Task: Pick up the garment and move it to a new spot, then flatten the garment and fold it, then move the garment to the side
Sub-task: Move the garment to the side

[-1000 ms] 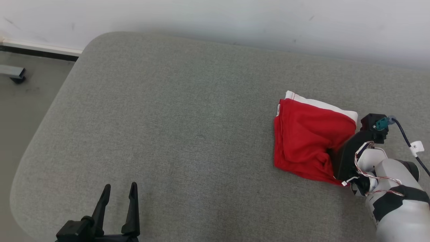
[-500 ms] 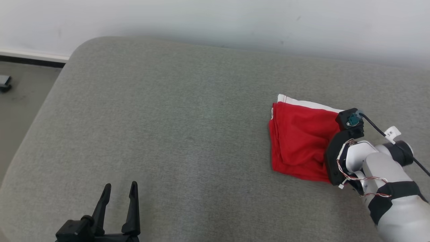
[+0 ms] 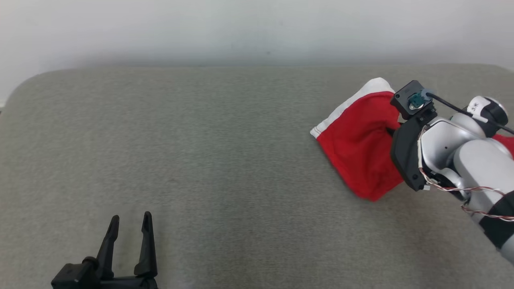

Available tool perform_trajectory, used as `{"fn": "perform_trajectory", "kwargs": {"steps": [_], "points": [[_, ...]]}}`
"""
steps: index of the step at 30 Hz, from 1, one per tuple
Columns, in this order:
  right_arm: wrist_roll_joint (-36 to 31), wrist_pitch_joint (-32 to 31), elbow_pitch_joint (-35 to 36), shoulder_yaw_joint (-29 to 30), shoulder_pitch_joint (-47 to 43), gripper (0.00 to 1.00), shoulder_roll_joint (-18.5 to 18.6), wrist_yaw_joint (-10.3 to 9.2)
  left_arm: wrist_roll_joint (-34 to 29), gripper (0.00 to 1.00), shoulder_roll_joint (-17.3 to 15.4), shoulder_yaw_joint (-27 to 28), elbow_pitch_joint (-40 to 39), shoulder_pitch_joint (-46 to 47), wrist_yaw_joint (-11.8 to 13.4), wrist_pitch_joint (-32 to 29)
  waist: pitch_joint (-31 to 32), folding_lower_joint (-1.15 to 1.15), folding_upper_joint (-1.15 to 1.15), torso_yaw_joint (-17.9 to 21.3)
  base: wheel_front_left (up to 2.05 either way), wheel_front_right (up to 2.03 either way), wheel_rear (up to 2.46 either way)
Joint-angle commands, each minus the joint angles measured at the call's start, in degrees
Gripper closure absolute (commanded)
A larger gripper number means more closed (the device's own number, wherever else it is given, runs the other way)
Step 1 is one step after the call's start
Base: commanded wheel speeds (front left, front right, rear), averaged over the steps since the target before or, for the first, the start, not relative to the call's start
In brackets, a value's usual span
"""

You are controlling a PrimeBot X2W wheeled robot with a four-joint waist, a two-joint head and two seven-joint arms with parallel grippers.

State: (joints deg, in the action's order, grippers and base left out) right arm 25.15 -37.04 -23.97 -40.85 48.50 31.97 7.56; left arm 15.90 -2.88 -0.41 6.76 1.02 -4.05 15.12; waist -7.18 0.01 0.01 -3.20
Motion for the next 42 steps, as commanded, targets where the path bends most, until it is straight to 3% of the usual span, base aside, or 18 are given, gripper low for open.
{"fn": "perform_trajectory", "kwargs": {"steps": [1, 7, 18, 25, 36, 37, 38, 42], "points": [[1.0, -0.2, 1.4, -0.8, 0.9, 1.0, 1.4, -0.15, 0.0, 0.0, 0.0, 0.2, -0.4, 0.3, 0.0, 0.0, -0.9, -0.01, -0.01, 5.2, 0.0, 0.0, 0.0], [4.5, 1.6, 5.3, -3.2, 2.5, 1.0, 6.0, -0.15, -1.1, 0.0, 0.0, -0.1, -1.0, 2.4, -0.3, 0.0, -3.8, -0.01, -0.01, 9.7, 0.0, 0.0, 0.0], [4.4, 7.7, 3.0, -3.7, 4.4, 1.0, 12.7, -0.15, -4.5, 0.0, -0.1, -0.1, -1.2, 5.6, -1.5, 0.0, -8.4, -0.01, -0.01, 13.4, 0.0, 0.0, 0.0], [2.0, 11.0, -0.7, -4.0, 3.9, 1.0, 16.1, -0.15, -5.4, 0.0, -0.1, 0.2, -1.5, 6.7, -2.4, 0.0, -10.2, -0.01, -0.01, 13.4, 0.0, 0.0, 0.0], [-5.0, 21.0, -13.4, 2.0, 2.5, 1.0, 18.4, -0.15, -6.7, 0.0, -0.8, -1.2, -2.0, 9.1, -3.1, 0.0, -13.6, -0.01, -0.01, 10.1, 0.0, 0.0, 0.0], [-7.4, 23.1, -15.5, 3.3, 2.7, 0.15, 18.3, -0.15, -6.7, 0.0, -0.9, -1.2, -2.1, 9.4, -3.2, 0.0, -13.8, -0.01, -0.01, 9.6, 0.0, 0.0, 0.0], [-8.2, 23.9, -16.6, 4.3, 2.5, 0.0, 18.0, -0.15, -6.7, 0.0, -1.0, -1.3, -2.1, 9.4, -3.2, 0.0, -13.8, -0.01, -0.01, 9.3, 0.0, 0.0, 0.0], [-11.3, 26.1, -20.2, 7.7, 1.3, 0.0, 15.9, -0.15, -6.4, 0.0, -1.1, -1.1, -1.5, 9.8, -3.3, 0.0, -13.1, -0.01, -0.01, 8.6, 0.0, 0.0, 0.0]]}}
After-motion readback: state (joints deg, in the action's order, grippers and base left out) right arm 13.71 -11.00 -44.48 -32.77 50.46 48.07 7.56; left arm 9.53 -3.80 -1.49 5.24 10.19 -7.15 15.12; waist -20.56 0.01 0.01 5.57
